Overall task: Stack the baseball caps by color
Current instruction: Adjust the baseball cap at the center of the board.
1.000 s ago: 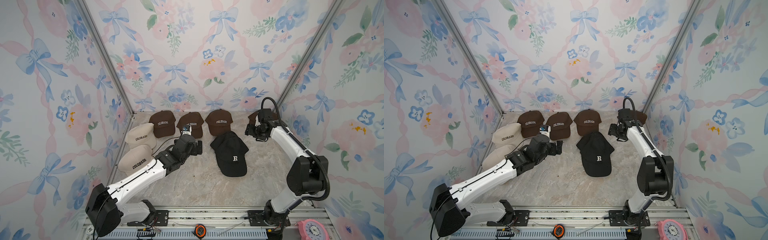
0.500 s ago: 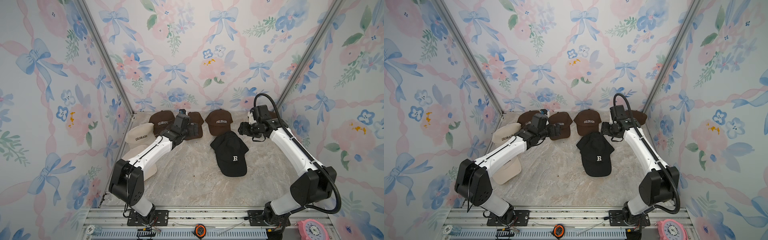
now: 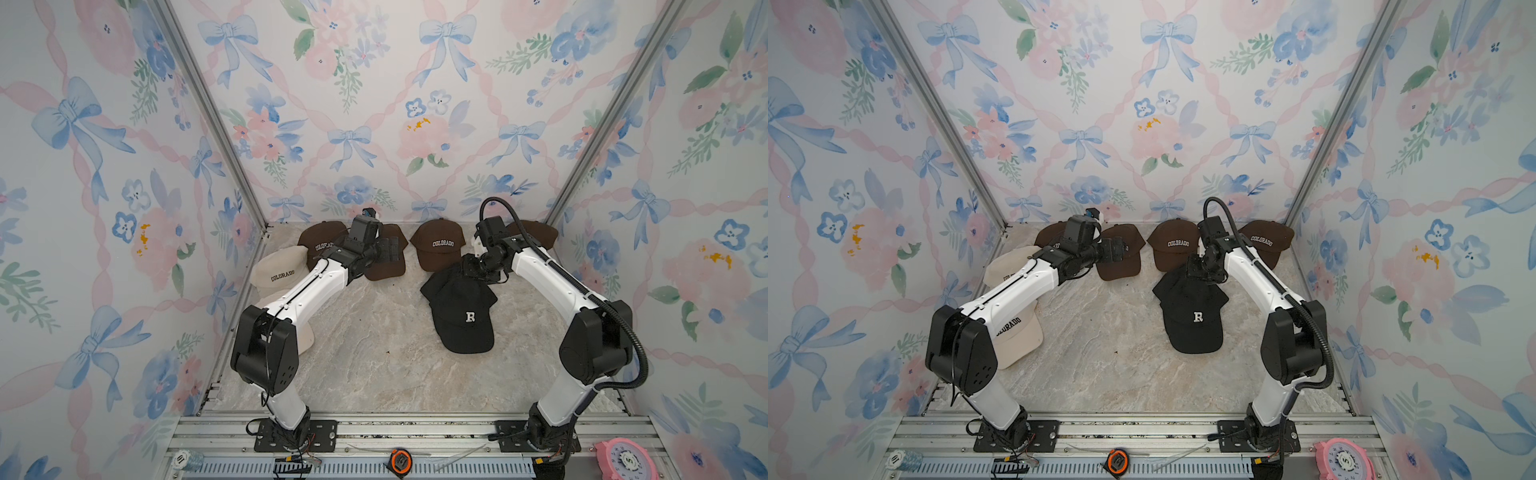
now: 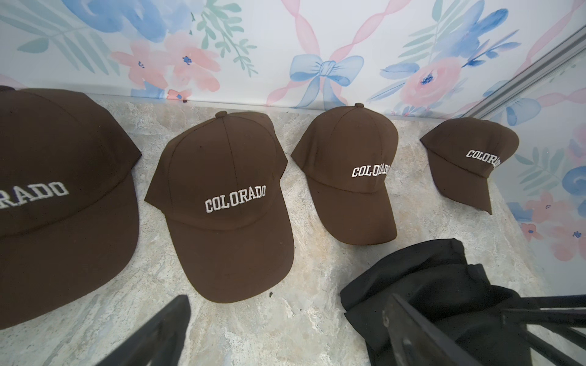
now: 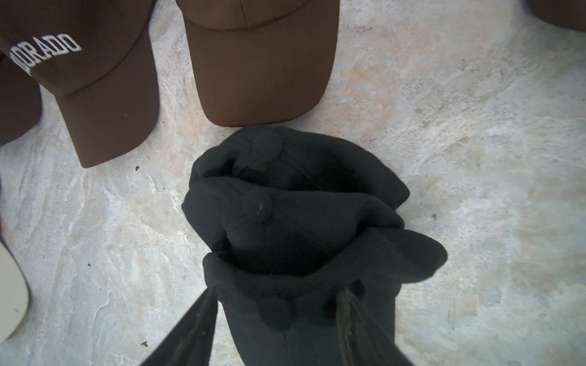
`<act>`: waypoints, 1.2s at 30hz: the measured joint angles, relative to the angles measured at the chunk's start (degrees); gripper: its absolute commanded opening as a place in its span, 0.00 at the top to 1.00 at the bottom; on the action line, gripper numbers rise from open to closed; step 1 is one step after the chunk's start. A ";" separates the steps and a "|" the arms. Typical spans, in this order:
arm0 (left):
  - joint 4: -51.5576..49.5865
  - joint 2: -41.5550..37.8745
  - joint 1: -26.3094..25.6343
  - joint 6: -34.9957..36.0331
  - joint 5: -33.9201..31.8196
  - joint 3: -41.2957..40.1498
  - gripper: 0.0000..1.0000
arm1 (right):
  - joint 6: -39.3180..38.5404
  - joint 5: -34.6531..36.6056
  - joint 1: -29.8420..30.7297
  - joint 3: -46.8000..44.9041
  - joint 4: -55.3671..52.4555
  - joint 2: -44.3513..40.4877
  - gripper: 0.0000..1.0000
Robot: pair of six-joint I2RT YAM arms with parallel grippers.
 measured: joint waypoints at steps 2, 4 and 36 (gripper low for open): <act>-0.26 0.00 0.13 0.63 0.24 0.83 0.02 | 0.24 0.42 0.11 1.11 -0.37 1.31 0.52; -0.28 0.00 0.28 1.20 0.66 1.42 0.02 | 0.33 1.14 0.33 1.49 -0.46 2.25 0.53; -1.81 -0.13 1.88 3.08 2.43 1.70 0.02 | -0.61 4.04 2.91 15.56 -6.69 2.73 0.16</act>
